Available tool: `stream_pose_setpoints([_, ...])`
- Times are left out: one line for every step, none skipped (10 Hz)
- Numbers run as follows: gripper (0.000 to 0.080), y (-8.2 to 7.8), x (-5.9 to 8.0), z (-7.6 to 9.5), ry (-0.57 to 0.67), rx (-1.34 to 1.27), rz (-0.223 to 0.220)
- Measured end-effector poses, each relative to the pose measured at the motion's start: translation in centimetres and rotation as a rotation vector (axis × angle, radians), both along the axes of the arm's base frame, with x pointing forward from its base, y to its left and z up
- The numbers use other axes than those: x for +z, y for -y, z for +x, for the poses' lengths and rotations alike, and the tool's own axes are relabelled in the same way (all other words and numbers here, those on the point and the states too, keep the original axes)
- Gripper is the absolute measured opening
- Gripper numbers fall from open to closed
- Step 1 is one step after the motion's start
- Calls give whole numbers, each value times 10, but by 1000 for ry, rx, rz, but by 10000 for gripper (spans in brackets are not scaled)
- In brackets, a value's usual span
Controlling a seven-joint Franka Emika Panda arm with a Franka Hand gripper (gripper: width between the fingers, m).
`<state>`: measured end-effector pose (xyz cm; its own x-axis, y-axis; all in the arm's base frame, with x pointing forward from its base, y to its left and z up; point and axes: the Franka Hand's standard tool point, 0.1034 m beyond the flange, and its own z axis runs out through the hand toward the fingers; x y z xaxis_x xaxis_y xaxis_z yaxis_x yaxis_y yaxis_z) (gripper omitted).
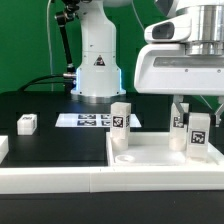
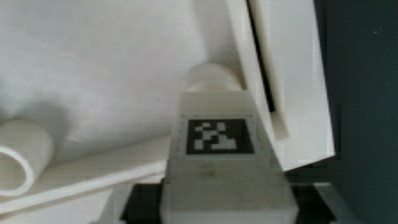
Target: Assemble square table
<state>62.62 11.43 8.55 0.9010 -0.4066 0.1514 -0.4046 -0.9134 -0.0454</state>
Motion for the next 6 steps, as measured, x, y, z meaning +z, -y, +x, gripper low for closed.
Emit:
stream_pose_setpoints([290,0,0,0,1,-82,15])
stream_pose_setpoints([290,-1,-1,-1,2,-216,40])
stream_pose_setpoints([290,-2,-1,-2,5,-332,63])
stream_pose_setpoints([290,-4,-1,-2,6,-437,79])
stream_pose_setpoints([290,-3,-2,-2,10,-558,99])
stream_pose_setpoints([290,-4,-2,-3,8,-689,126])
